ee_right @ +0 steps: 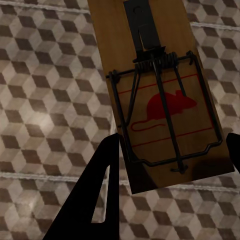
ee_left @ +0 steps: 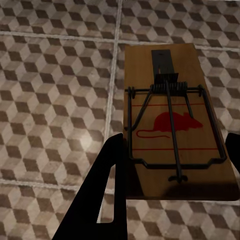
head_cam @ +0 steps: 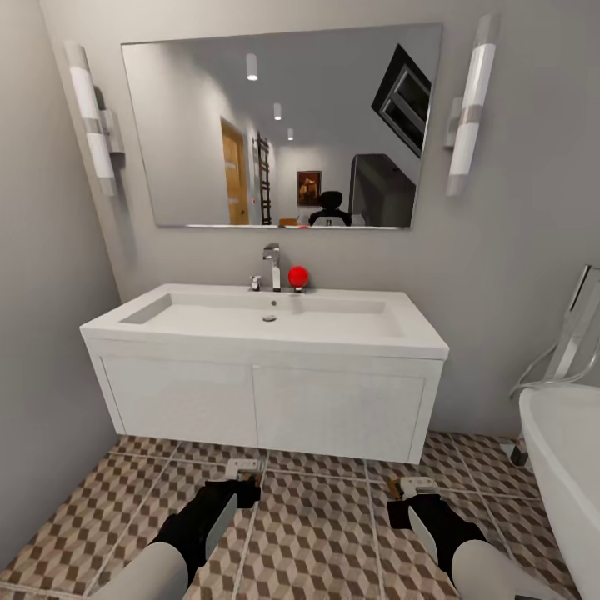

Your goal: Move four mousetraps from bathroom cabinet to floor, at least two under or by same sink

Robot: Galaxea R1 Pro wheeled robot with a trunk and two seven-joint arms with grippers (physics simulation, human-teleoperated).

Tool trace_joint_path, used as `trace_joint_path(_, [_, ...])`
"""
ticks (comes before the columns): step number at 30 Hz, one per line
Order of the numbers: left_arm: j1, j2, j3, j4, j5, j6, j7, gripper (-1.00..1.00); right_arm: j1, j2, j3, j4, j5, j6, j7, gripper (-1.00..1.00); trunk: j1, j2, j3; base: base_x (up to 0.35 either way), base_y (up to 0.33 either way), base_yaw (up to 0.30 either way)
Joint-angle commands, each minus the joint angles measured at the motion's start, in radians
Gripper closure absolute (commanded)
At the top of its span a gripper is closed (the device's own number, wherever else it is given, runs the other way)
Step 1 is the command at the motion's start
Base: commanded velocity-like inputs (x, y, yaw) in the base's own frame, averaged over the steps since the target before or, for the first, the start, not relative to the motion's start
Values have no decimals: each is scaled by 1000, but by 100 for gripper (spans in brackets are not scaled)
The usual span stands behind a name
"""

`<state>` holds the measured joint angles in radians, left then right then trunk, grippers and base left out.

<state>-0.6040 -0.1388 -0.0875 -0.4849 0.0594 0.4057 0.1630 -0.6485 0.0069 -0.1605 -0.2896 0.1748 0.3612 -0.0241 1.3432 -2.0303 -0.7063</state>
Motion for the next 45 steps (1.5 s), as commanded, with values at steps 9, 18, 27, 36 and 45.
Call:
trace_joint_path(9, [0,-1,-8,-4,5,5,9,100,0,0,-5,-2,8,6,0,100,23,-43,-20,0,0,0])
trace_joint_path(18, [0,-2,-8,0,9,5,8,100,0,0,-3,-2,13,3,11,100,57,-106,-48,0,0,0])
trace_joint_path(27, [0,-2,-8,0,10,5,8,100,0,8,-3,-2,11,14,1,100,92,-169,-76,0,0,-139])
trace_joint_path(36, [0,-1,-8,0,10,5,7,100,0,8,-2,-1,11,13,0,100,126,-232,-105,0,0,-180])
trace_joint_path(45, [0,-1,-6,3,10,5,10,100,0,7,-5,-2,9,2,-4,100,161,-295,-133,0,0,-18])
